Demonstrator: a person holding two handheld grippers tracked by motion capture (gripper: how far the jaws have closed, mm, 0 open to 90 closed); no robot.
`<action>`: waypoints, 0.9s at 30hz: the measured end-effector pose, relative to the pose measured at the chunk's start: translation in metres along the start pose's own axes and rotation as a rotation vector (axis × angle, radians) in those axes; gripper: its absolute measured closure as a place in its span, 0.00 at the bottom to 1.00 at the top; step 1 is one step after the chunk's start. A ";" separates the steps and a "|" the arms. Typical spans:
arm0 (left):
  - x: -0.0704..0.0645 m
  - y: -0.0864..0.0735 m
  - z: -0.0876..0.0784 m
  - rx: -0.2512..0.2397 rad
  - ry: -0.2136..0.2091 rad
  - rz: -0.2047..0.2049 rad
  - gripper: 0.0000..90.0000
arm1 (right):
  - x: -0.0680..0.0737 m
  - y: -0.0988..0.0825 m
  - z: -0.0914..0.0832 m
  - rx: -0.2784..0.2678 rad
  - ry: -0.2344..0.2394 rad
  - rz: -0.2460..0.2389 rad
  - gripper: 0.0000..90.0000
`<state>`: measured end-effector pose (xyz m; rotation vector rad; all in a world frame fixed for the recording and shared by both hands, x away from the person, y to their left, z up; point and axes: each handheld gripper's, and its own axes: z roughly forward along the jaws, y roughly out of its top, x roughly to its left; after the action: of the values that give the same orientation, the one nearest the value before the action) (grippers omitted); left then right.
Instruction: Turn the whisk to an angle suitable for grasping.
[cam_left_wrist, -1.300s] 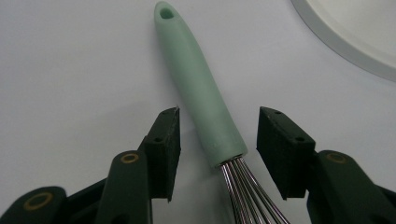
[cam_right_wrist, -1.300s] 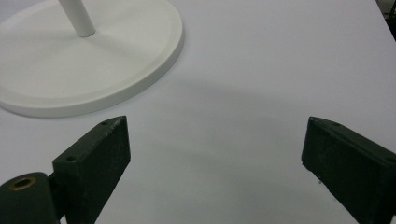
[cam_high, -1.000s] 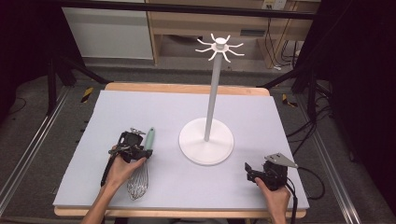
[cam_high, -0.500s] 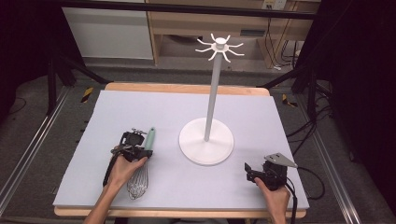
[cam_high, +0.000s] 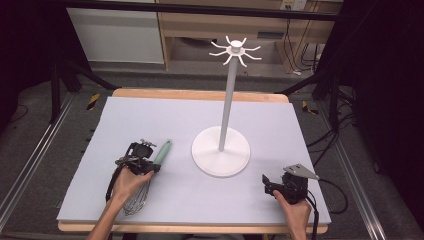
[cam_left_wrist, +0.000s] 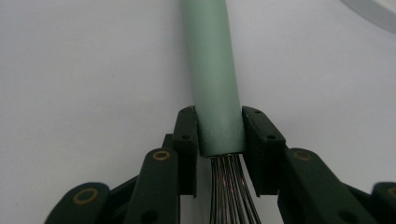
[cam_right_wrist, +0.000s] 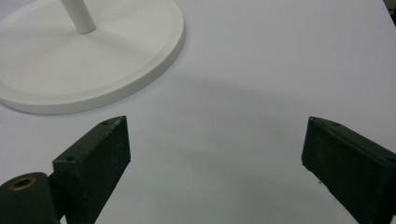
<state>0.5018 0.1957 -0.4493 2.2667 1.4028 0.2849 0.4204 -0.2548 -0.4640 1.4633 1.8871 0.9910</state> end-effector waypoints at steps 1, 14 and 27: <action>0.000 -0.003 -0.001 0.011 -0.005 0.007 0.75 | 0.000 0.000 0.000 0.000 0.000 0.000 0.09; -0.001 -0.003 -0.003 -0.012 0.004 0.047 0.69 | 0.000 0.000 0.001 0.010 0.006 -0.003 0.09; -0.002 0.015 0.002 0.004 0.014 0.047 0.63 | -0.001 0.000 0.001 0.014 0.008 0.000 0.09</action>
<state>0.5130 0.1876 -0.4436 2.3079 1.3592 0.3138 0.4211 -0.2553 -0.4647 1.4694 1.9031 0.9878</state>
